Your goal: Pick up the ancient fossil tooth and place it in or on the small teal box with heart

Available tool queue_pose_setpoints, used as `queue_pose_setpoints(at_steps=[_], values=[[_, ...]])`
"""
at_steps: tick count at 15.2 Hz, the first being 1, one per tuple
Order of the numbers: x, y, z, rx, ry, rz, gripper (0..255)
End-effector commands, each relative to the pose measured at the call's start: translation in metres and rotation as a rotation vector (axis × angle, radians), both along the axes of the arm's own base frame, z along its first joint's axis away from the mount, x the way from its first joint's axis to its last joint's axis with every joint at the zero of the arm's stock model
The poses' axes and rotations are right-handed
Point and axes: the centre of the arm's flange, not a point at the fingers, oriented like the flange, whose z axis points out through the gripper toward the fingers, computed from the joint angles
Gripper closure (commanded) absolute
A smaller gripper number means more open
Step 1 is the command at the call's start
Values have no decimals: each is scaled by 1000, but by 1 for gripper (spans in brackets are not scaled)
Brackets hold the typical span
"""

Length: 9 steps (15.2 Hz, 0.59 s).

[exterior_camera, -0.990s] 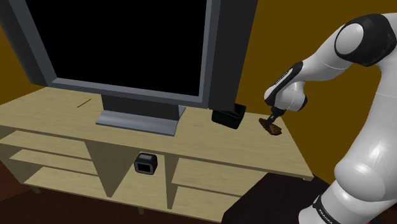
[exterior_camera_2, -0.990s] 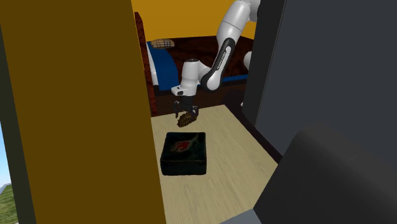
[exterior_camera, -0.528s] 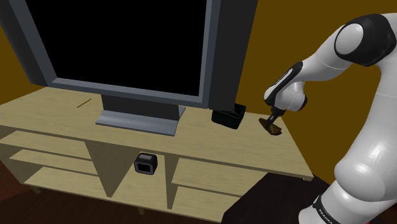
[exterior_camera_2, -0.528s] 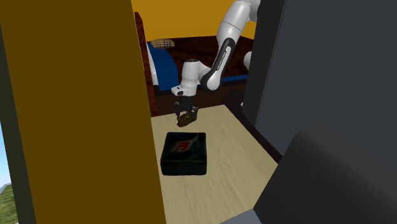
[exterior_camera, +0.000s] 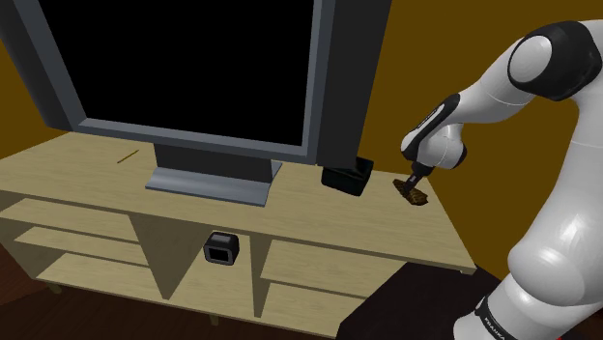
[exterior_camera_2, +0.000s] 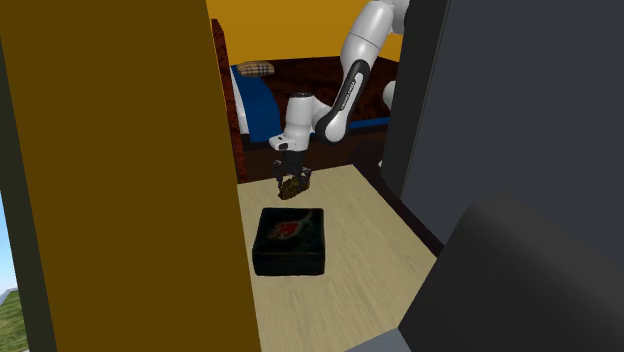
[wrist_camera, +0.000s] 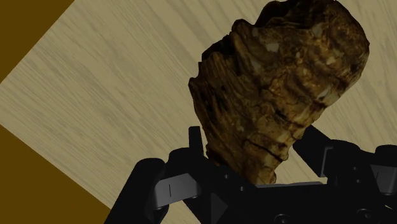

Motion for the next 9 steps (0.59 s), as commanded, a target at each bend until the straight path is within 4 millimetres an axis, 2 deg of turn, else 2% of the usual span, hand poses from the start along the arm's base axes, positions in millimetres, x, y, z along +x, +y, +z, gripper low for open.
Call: queue_pose_setpoints(at_steps=[1, 9], values=[[0, 0, 5, 0, 0, 0, 255], [0, 0, 47, 0, 0, 0, 255]])
